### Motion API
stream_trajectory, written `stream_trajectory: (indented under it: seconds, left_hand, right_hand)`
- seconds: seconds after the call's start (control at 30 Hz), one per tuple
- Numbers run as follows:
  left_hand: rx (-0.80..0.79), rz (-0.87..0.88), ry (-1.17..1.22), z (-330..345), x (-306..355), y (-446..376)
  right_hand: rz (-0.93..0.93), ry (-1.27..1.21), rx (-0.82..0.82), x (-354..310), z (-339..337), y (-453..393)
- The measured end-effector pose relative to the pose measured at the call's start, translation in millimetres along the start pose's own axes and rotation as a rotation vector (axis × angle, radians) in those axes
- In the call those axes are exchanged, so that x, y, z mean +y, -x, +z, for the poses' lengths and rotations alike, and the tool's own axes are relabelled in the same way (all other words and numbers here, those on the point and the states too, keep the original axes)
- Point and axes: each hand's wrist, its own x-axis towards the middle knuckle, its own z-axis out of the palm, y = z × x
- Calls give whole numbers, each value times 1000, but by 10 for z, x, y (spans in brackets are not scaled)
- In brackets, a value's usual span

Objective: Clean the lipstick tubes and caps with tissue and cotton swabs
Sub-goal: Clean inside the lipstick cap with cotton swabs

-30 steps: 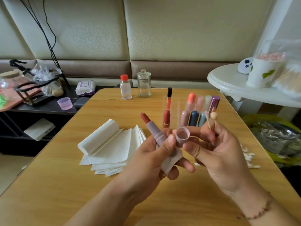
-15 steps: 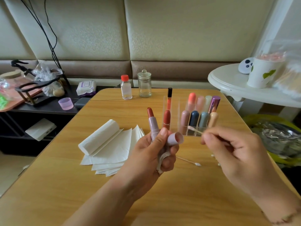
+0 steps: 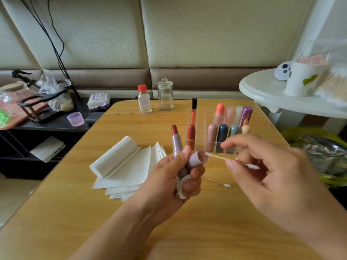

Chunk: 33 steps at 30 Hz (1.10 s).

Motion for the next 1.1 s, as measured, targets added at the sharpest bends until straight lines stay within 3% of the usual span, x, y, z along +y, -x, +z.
stream_trajectory:
  seconds: [0.2,0.5,0.83,1.1]
  left_hand:
    - [73,72,-242,-28,-22,-12]
    - [65,38,-280,-13,-9,1]
    - [92,83,-297,-70,25,-10]
    - [79,125,-248,-98,56,-10]
  right_hand:
    - [-55,35,33,18,-41,-14]
    - [-263,243,81,64,36,31]
    - [-124,155,-16,64,55,53]
    - [-55,-61,-108,13,40,67]
